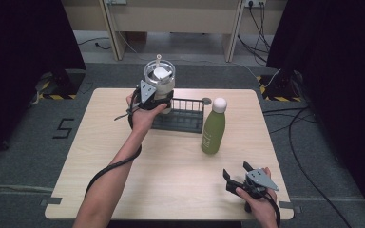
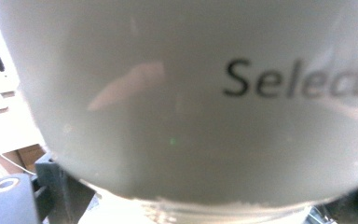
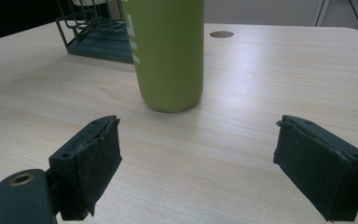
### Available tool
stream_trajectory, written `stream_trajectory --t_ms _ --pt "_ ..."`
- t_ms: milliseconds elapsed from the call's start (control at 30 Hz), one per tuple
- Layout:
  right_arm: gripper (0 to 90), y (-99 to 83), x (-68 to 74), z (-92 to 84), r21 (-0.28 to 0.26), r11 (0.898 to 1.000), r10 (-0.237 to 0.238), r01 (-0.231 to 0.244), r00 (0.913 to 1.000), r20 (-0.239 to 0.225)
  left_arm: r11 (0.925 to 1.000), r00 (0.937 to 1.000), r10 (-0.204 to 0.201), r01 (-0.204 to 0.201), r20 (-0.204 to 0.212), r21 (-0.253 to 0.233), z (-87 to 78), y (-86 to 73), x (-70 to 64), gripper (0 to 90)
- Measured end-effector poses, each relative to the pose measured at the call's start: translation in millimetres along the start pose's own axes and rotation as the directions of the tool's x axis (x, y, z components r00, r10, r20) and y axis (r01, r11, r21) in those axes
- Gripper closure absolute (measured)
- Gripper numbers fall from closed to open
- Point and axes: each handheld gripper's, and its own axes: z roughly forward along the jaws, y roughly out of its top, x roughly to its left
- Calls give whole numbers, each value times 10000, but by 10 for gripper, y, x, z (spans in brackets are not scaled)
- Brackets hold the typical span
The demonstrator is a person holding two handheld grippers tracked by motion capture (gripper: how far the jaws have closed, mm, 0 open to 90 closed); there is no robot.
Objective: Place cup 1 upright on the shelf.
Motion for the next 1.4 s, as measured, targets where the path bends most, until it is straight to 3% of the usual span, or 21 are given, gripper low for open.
stream_trajectory --t_ms 300,733,1000,1400 --pt "141 0 0 2 14 10000 -17 17 10000 -17 9996 9993 -141 149 -349 221 3 -111 2 96" --pt "142 0 1 3 5 10000 -5 5 10000 -29 9996 9990 -175 185 -421 236 19 -129 -46 95" --pt "141 -1 -3 0 17 10000 -4 4 10000 -68 9984 9976 -128 165 -685 539 21 -258 -78 95" --pt "142 1 2 4 35 10000 -36 36 10000 -78 9978 9941 -13 86 -1084 663 -34 -241 -184 95"
